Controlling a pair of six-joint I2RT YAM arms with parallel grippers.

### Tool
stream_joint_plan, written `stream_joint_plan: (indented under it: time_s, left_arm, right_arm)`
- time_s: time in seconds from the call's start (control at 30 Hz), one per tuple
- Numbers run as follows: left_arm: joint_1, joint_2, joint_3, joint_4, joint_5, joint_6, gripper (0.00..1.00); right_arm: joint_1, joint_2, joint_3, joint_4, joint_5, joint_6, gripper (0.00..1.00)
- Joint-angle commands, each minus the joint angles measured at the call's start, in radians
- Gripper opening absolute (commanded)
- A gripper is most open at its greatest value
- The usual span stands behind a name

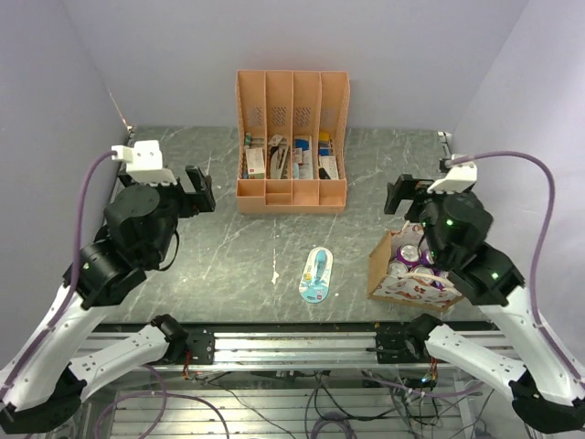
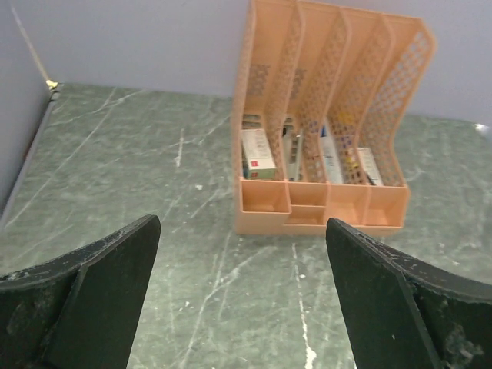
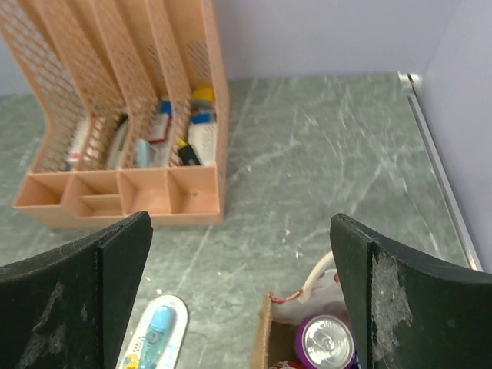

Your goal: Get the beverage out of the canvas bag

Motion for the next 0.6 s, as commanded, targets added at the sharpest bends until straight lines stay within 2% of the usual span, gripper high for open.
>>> stream_joint_plan:
  time_s: [0.0,0.3,0.57]
  left_arm:
    - [0.098,0.040,-0.048,0.100,0.048,0.019,0.99]
    - [0.270,0.024,-0.246,0.291,0.196,0.079,0.99]
    - [0.341,-0.006,-0.334,0.339,0.321,0.161,0.99]
  right_arm:
    - [-0.031,0.030,-0.076,0.035,0.093,0.106,1.00]
    - [-0.080,0.039,-0.185,0.010,0.073,0.197,1.00]
    - [-0.103,-0.031,-0.197,-0.163,0.042,0.372,1.00]
